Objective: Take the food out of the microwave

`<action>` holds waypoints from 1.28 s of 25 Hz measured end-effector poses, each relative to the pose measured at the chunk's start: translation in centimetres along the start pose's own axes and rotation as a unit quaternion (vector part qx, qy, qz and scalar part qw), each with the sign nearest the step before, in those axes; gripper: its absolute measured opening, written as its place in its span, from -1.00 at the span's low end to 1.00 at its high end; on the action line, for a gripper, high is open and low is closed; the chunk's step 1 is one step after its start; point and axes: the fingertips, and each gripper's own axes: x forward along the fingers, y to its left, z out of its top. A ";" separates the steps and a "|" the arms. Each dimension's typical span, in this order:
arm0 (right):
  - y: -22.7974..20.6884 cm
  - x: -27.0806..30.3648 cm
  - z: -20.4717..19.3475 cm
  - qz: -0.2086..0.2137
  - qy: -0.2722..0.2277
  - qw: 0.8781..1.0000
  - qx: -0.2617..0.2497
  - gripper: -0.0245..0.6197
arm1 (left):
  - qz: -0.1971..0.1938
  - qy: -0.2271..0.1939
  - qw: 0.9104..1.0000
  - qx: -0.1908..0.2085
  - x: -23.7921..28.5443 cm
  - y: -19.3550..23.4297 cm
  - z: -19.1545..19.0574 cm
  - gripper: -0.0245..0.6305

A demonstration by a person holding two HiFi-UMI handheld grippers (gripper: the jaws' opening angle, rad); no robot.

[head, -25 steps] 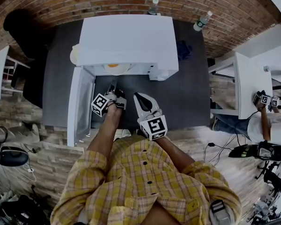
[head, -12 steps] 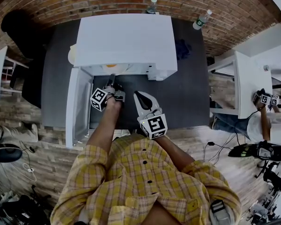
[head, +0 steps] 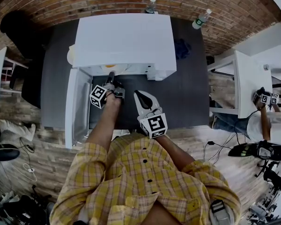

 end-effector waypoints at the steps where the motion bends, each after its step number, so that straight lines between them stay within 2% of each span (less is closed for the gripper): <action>1: 0.0 0.0 0.0 0.000 0.000 1.000 0.000 -0.91 | 0.003 -0.001 1.000 0.000 0.0 0.0 0.0 -0.72; 6: -0.1 -0.2 0.2 -0.002 -0.003 1.000 0.002 -0.91 | 0.012 -0.006 1.000 0.010 -0.2 0.0 0.2 -0.89; 20: 0.4 -0.4 0.0 0.002 0.000 1.000 0.002 -0.91 | -0.013 -0.005 1.000 0.017 -1.2 -1.2 0.1 -0.91; 32: 1.9 -1.7 0.2 0.001 -0.008 1.000 0.002 -0.91 | -0.033 0.005 0.999 0.013 -5.4 -2.6 -0.9 -0.91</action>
